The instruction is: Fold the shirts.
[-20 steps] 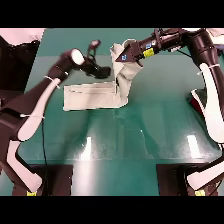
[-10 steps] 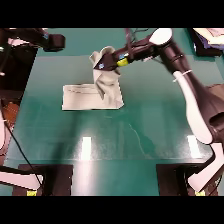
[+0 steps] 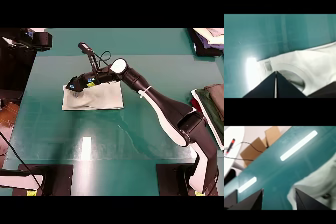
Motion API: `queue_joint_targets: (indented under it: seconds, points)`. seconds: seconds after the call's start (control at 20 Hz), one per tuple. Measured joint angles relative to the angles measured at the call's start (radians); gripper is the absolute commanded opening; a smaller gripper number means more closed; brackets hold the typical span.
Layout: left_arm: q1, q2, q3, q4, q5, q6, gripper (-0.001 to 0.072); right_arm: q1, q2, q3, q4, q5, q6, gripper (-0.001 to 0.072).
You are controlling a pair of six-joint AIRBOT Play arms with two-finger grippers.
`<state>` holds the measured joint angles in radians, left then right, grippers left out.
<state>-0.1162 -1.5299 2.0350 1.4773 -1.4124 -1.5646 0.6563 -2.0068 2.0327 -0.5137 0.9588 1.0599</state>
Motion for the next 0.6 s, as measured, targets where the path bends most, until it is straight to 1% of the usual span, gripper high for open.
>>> queue_joint_targets:
  seconds: [0.15,0.25,0.45,0.5,0.55,0.6]
  points:
    - [0.001,0.002,0.000,0.000,-0.024,0.001,0.0029,-0.067,0.045,-0.029,-0.114,0.121,0.023,0.0451]
    - [0.001,0.002,-0.010,-0.011,-0.032,0.002,0.0029,-0.143,0.087,-0.092,-0.186,0.194,0.053,0.0451]
    - [0.001,0.002,-0.063,-0.057,-0.030,0.002,0.0029,-0.320,0.169,-0.283,-0.251,0.261,0.142,0.0458]
    - [0.001,0.002,-0.075,-0.068,-0.026,0.002,0.0029,-0.360,0.180,-0.331,-0.253,0.266,0.159,0.0525]
    - [0.001,0.002,-0.085,-0.076,-0.021,0.002,0.0029,-0.392,0.187,-0.375,-0.251,0.273,0.170,0.0664]
    - [0.001,0.002,-0.092,-0.084,-0.019,0.002,0.0029,-0.422,0.193,-0.420,-0.243,0.276,0.179,0.0668]
